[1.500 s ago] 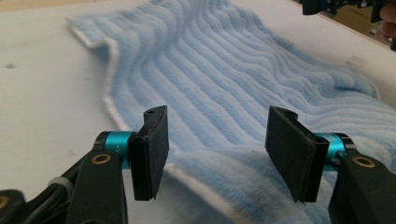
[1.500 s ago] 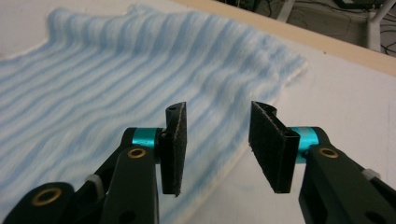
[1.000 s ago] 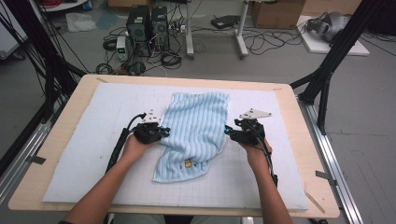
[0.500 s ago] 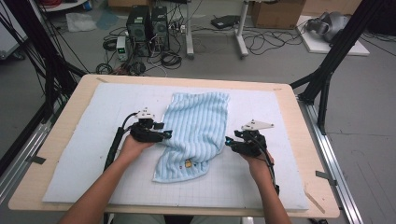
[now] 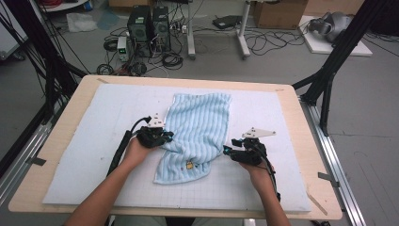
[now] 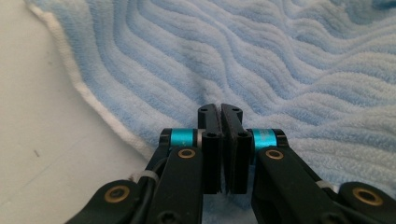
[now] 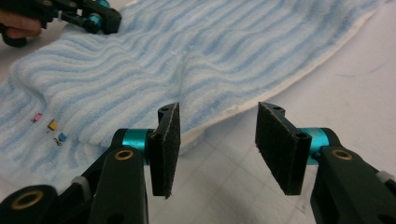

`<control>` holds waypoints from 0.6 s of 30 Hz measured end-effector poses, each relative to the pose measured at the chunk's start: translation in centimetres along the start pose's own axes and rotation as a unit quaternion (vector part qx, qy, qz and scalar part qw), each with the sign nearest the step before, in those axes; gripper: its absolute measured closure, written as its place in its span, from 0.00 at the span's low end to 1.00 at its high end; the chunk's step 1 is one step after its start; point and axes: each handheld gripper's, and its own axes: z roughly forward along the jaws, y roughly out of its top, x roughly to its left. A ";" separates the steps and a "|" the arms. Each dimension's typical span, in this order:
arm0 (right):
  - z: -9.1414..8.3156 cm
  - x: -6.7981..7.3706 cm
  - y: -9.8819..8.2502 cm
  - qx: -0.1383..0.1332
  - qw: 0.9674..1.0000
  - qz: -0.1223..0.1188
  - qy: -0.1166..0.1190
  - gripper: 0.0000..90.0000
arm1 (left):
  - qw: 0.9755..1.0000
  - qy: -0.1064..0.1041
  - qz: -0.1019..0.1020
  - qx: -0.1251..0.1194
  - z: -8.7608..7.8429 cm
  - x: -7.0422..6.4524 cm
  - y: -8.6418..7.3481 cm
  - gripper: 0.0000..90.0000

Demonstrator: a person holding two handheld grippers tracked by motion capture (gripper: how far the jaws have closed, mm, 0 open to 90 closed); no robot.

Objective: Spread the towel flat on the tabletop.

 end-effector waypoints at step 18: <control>6.8 0.4 2.8 0.038 0.997 0.014 -0.067 0.96 | 0.992 0.069 -0.077 -0.066 -0.7 3.7 -0.2 0.97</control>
